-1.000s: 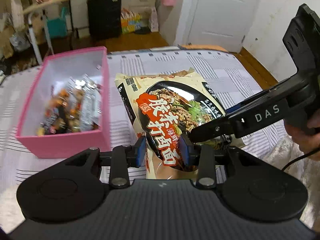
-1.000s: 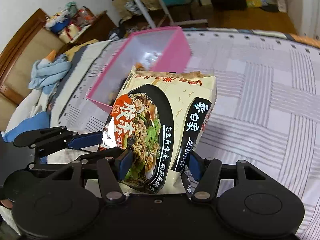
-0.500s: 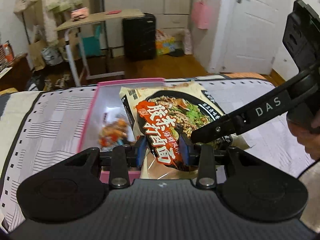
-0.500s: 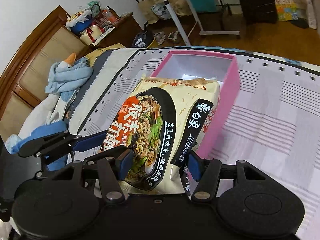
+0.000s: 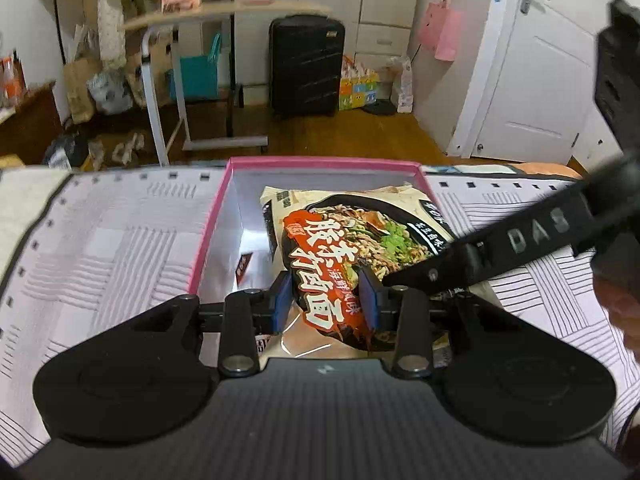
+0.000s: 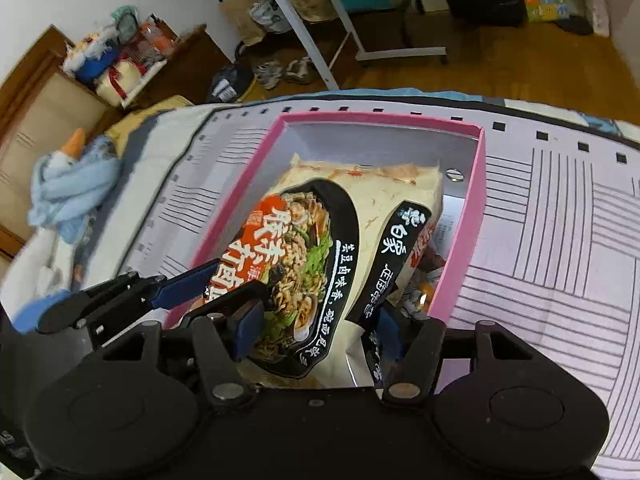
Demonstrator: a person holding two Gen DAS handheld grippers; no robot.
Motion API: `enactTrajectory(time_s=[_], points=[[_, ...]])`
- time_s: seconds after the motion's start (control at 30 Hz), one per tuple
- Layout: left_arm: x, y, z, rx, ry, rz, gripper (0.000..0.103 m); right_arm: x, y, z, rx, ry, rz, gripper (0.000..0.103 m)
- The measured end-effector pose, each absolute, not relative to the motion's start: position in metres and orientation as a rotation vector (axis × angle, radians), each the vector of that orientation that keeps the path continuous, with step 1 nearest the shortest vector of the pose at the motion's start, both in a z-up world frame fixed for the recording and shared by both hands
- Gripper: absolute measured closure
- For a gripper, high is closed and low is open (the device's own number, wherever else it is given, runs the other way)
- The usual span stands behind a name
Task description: Organize snacks
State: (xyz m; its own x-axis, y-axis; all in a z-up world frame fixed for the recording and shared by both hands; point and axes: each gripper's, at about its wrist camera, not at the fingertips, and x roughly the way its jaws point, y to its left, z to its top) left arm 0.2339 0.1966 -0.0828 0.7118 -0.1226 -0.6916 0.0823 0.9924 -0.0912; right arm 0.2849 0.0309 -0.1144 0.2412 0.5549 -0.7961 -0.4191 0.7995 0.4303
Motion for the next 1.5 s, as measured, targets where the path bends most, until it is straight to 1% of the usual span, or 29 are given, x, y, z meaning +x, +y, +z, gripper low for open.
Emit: enactTrajectory(time_s=[0.03,0.07,0.1,0.23,0.3,0.4,0.53,0.67,0.93,1.2,1.5], points=[[0.235,0.197,-0.087,-0.055,0.791,-0.115,0.068,0.281,0.031,-0.116,0.122,1.144,0.678,0.036],[0.236,0.194,-0.09,-0.038,0.812,-0.101,0.065,0.28,0.032,-0.116,0.115,1.14,0.681,0.036],[0.234,0.191,-0.093,-0.013,0.819,-0.089,0.064,0.276,0.031,-0.114,0.108,1.129,0.681,0.035],[0.222,0.179,-0.089,0.05,0.805,-0.033,0.061,0.255,0.018,-0.098,0.083,1.071,0.697,0.03],[0.215,0.181,-0.082,0.03,0.799,-0.017,0.059,0.243,0.008,-0.088,0.071,1.043,0.71,0.03],[0.199,0.181,-0.068,0.003,0.789,-0.027,0.059,0.222,-0.007,-0.073,0.042,0.986,0.719,0.03],[0.172,0.17,-0.049,0.015,0.775,-0.032,0.058,0.184,-0.024,-0.054,-0.013,0.866,0.69,0.03],[0.147,0.157,-0.029,0.009,0.757,-0.059,0.057,0.149,-0.046,-0.038,-0.006,0.763,0.654,0.03],[0.107,0.133,0.0,-0.024,0.717,-0.077,0.053,0.091,-0.077,-0.022,0.003,0.618,0.539,0.03],[0.07,0.112,0.009,-0.013,0.67,-0.074,0.05,0.046,-0.097,-0.022,0.017,0.564,0.401,0.03],[0.041,0.092,0.003,0.002,0.654,-0.086,0.047,0.015,-0.108,-0.03,0.039,0.54,0.292,0.029]])
